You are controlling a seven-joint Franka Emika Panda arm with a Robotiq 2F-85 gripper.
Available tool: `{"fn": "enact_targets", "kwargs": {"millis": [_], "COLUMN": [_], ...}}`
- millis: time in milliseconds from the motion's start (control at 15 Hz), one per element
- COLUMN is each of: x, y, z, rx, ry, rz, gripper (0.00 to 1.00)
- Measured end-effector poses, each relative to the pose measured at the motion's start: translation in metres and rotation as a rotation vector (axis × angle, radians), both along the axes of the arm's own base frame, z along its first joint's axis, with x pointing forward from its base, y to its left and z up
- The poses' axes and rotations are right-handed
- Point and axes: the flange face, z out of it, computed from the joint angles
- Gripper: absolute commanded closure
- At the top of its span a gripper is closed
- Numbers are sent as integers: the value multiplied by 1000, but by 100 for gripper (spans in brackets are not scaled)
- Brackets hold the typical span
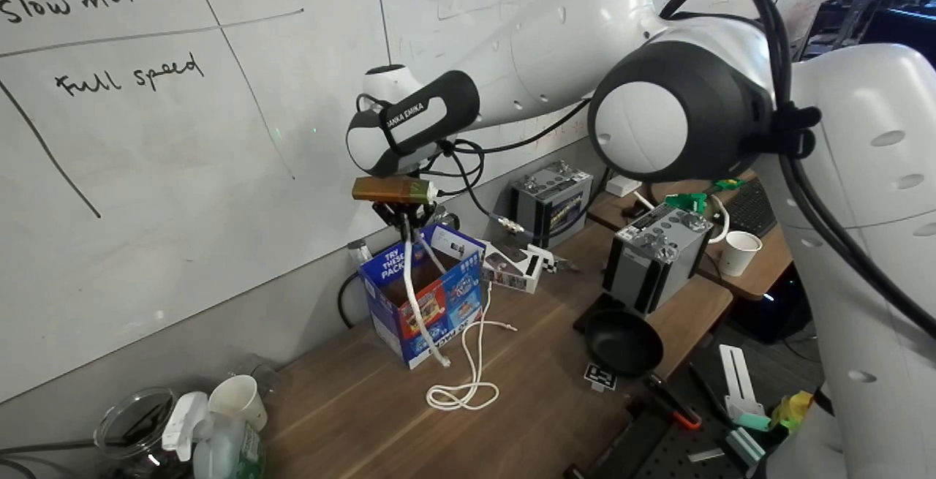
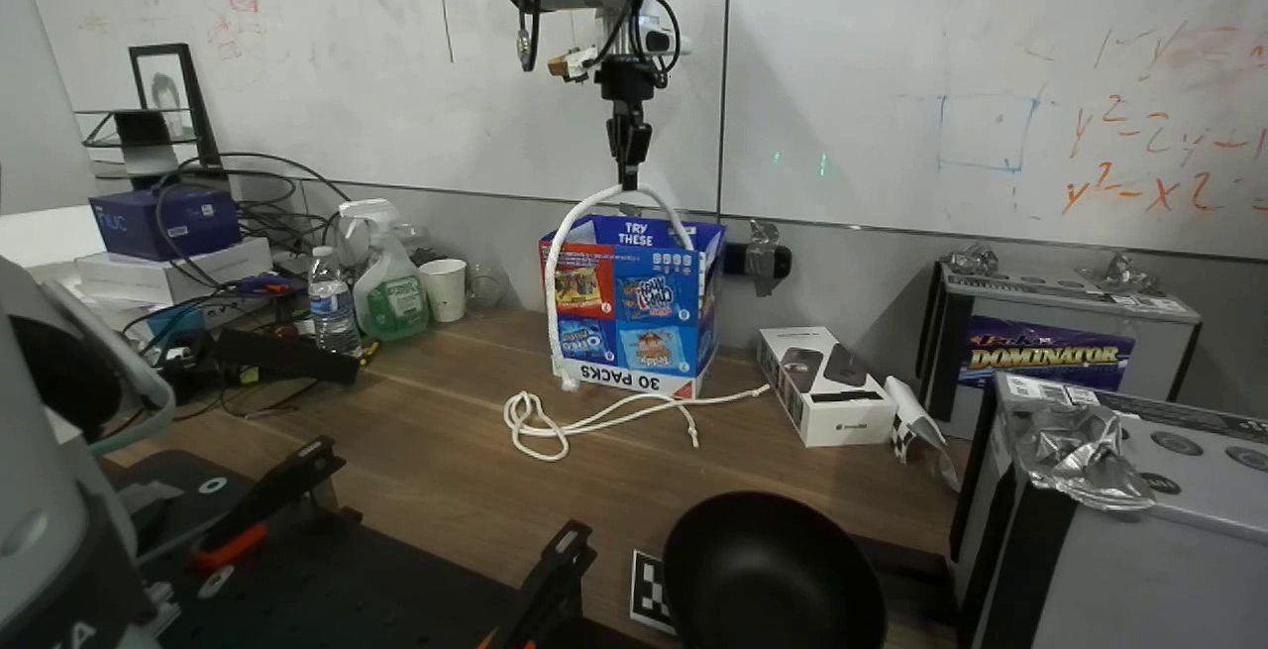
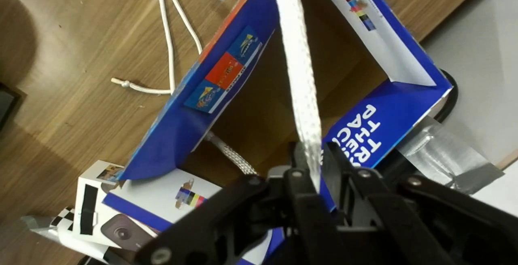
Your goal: Pick up the ropes from the table and put them in the box
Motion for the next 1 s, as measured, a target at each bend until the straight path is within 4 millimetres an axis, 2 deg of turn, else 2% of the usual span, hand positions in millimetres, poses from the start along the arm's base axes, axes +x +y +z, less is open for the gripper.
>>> {"fn": "enact_targets", "kwargs": {"millis": [267, 467, 800, 1000], "x": [4, 4, -7, -30], "y": [0, 1, 8, 20], "z": [-5, -3, 7, 23], "rx": [19, 21, 23, 28], "ry": [23, 35, 77, 87], "rz": [-14, -15, 14, 67], "gripper": [17, 0, 0, 0]}}
